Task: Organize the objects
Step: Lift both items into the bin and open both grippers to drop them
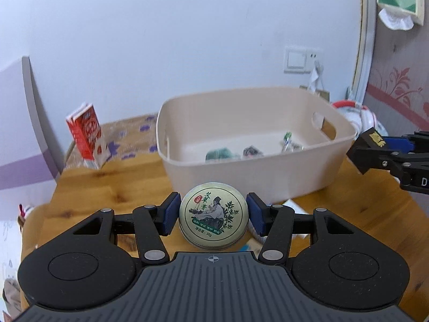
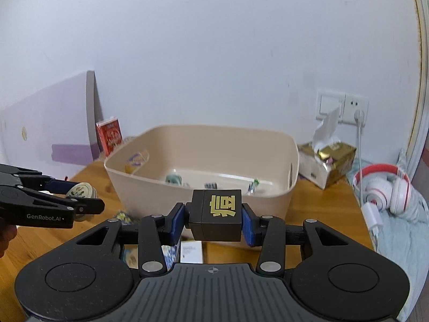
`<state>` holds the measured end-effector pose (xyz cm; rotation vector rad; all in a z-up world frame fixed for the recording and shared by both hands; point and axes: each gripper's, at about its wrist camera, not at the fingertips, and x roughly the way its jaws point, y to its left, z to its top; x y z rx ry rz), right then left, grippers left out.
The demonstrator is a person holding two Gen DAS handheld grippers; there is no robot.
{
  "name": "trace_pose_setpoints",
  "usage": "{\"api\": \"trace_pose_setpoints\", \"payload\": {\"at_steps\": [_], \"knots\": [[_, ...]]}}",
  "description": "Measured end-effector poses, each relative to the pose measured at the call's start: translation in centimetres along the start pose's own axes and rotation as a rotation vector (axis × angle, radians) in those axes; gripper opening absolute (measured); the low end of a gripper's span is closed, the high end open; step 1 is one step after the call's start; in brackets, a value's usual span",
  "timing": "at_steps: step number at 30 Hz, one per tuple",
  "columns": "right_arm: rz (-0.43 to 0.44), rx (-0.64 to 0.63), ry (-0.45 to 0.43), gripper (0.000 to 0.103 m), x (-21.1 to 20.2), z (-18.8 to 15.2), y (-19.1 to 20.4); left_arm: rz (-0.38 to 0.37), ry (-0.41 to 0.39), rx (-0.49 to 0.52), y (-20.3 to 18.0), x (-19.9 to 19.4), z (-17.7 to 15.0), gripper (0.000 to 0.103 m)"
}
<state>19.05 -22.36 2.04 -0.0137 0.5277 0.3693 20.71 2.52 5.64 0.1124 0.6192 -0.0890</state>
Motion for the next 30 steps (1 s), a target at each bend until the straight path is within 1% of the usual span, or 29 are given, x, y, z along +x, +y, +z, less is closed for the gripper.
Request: {"api": "trace_pose_setpoints", "payload": {"at_steps": [3, 7, 15, 20, 25, 30], "knots": [[0.001, 0.002, -0.025, 0.042, -0.5, 0.8, -0.1, 0.001, -0.023, -0.002, -0.2, -0.4, 1.0, 0.055], [-0.001, 0.014, -0.056, 0.042, -0.8, 2.0, -0.3, -0.001, -0.033, -0.006, -0.6, -0.5, 2.3, 0.055], [0.002, 0.031, -0.104, 0.042, -0.7, 4.0, -0.6, 0.004, -0.064, -0.010, -1.7, 0.8, 4.9, 0.055], [-0.005, 0.023, -0.116, 0.042, 0.0, 5.2, -0.6, 0.012, -0.062, -0.026, -1.9, 2.8, 6.4, 0.055], [-0.031, 0.032, -0.132, 0.042, 1.1, 5.8, -0.8, 0.029, -0.035, -0.038, -1.8, 5.5, 6.9, 0.055], [-0.050, 0.054, -0.111, 0.042, 3.0, 5.9, -1.4, 0.047, -0.011, -0.060, -1.7, 8.1, 7.1, 0.055]]}}
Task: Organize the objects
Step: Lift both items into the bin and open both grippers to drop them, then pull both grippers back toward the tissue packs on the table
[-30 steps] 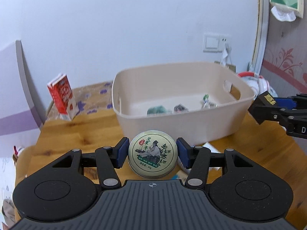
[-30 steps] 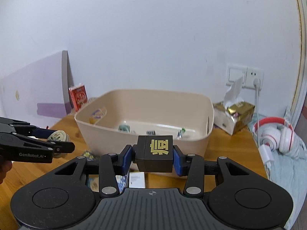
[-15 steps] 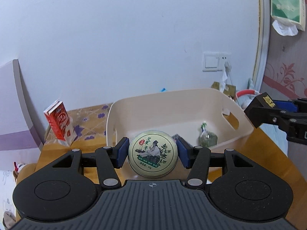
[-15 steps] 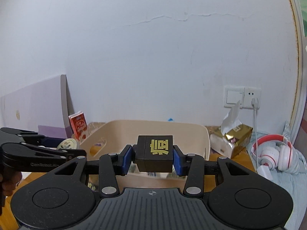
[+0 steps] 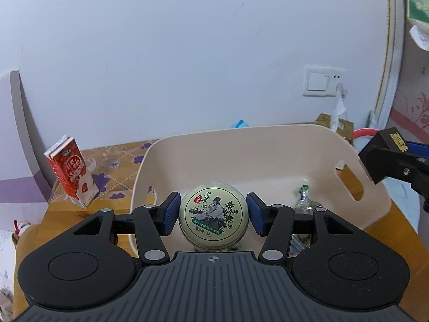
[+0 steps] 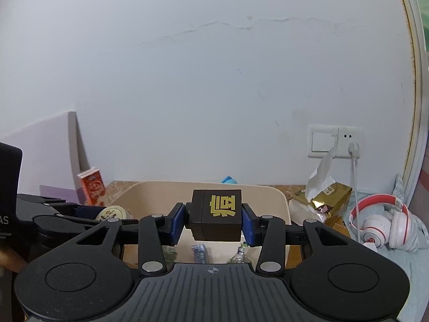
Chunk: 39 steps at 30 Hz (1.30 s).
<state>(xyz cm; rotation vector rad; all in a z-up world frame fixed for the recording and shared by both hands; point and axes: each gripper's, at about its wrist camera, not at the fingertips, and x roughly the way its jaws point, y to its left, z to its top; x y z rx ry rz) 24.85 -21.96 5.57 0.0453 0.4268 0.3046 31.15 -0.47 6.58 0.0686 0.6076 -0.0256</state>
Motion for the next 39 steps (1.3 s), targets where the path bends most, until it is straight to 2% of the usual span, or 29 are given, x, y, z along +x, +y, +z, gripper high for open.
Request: {"api": "trace_pose_setpoints", "payload": {"at_steps": [16, 21, 26, 28, 30, 33, 39], "knots": [[-0.058, 0.031, 0.173, 0.042, 5.9, -2.2, -1.6, -0.002, 0.131, 0.014, -0.9, 5.4, -0.6, 0.055], [-0.068, 0.015, 0.216, 0.042, 7.1, -2.8, -1.3, -0.019, 0.177, 0.026, -1.1, 6.2, -1.0, 0.056], [-0.068, 0.009, 0.243, 0.042, 7.4, -3.2, -0.8, -0.030, 0.191, -0.014, -0.6, 6.1, -1.2, 0.056], [-0.067, 0.006, 0.252, 0.042, 7.5, -3.4, -0.6, -0.028, 0.190, -0.010, -0.7, 6.0, -1.1, 0.061], [-0.074, -0.006, 0.251, 0.049, 7.5, -3.5, -0.5, -0.038, 0.182, -0.016, -0.6, 5.6, -1.0, 0.075], [-0.072, 0.013, 0.238, 0.053, 7.2, -3.4, -0.8, -0.047, 0.163, -0.014, -0.6, 4.7, -0.7, 0.082], [-0.065, 0.042, 0.187, 0.074, 5.2, -2.5, -1.0, -0.046, 0.129, -0.007, -0.2, 2.6, -0.2, 0.083]]}}
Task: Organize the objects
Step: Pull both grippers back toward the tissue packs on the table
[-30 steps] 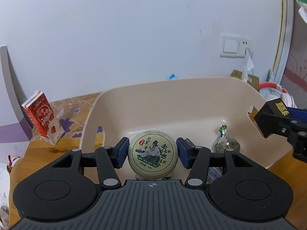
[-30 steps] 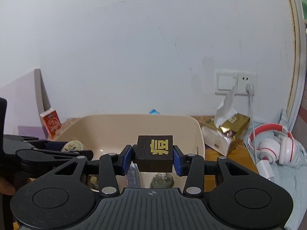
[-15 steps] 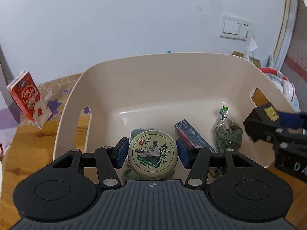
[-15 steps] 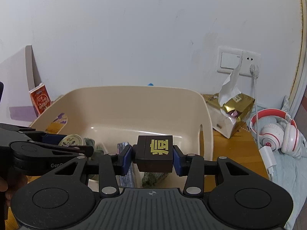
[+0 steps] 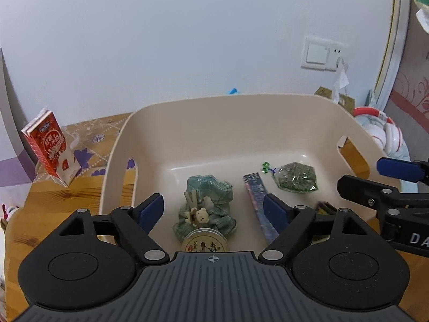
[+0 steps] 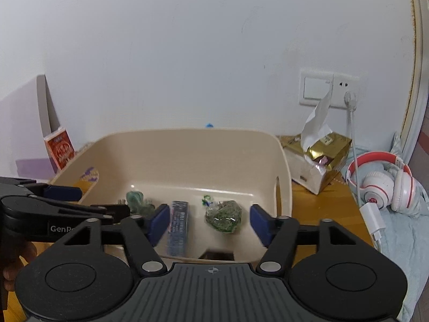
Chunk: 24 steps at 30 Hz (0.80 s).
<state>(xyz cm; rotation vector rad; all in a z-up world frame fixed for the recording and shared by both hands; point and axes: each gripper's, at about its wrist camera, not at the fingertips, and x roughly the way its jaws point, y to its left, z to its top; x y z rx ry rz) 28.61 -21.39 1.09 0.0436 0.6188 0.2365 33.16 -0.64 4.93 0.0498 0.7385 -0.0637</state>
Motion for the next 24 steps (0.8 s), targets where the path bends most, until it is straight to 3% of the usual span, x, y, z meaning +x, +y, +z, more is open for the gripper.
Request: {"api": "trace_pose_setpoints", "payload": {"at_steps": [5, 13, 19, 24], "knots": [[0.008, 0.001, -0.031, 0.090, -1.9, 0.2, -0.1, -0.019, -0.031, -0.004, 0.6, -2.4, -0.5, 0.088], [0.028, -0.006, -0.065, 0.100, -5.2, -0.7, -0.1, -0.032, -0.062, -0.024, 1.6, -6.1, -1.9, 0.089], [0.020, -0.020, -0.066, 0.103, -7.3, -2.3, 0.2, -0.041, -0.098, 0.010, 1.7, -8.7, -3.6, 0.090], [-0.012, -0.063, -0.072, 0.103, -8.8, -4.0, 0.8, -0.067, -0.078, 0.032, 2.1, -9.8, -5.8, 0.090]]}}
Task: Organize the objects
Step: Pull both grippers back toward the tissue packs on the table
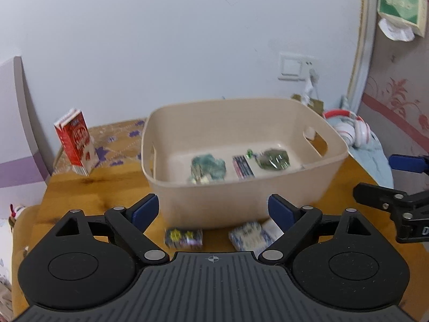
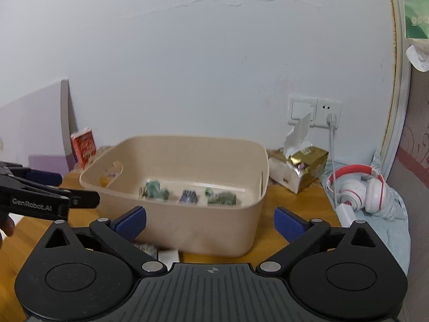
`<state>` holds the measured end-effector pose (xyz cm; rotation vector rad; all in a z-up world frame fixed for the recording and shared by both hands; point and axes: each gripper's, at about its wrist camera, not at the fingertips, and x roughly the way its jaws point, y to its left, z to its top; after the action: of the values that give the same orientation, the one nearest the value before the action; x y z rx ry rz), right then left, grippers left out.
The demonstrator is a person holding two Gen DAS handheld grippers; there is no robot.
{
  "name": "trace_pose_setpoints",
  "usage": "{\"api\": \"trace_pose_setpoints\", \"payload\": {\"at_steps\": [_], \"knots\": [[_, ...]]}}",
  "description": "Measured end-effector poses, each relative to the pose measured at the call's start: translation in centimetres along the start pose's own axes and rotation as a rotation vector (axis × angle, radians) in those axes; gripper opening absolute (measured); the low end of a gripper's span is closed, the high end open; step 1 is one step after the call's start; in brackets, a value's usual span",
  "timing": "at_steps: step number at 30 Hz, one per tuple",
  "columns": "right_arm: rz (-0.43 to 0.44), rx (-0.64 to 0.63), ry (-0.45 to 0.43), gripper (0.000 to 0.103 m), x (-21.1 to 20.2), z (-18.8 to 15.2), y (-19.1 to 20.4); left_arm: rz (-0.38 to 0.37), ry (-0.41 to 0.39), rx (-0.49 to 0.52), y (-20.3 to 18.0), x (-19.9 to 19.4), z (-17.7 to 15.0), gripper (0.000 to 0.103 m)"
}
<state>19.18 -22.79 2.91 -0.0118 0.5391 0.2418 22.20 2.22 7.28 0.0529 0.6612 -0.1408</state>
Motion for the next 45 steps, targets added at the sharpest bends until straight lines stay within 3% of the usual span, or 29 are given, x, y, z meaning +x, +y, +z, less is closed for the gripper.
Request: {"api": "trace_pose_setpoints", "payload": {"at_steps": [13, 24, 33, 45], "knots": [[0.032, -0.033, 0.117, 0.103, 0.0, -4.6, 1.2, -0.011, 0.059, 0.022, -0.8, -0.6, -5.3, 0.090], [0.010, -0.071, 0.203, 0.103, 2.1, -7.3, 1.9, -0.021, 0.137, 0.007, -0.8, 1.9, -9.2, 0.090], [0.011, -0.061, 0.244, 0.103, 4.5, -8.5, 1.8, -0.014, 0.160, -0.036, 0.3, 3.9, -10.8, 0.090], [0.027, -0.093, 0.259, 0.103, 7.6, -9.3, 2.9, -0.028, 0.123, 0.021, 0.4, 5.9, -10.7, 0.090]]}}
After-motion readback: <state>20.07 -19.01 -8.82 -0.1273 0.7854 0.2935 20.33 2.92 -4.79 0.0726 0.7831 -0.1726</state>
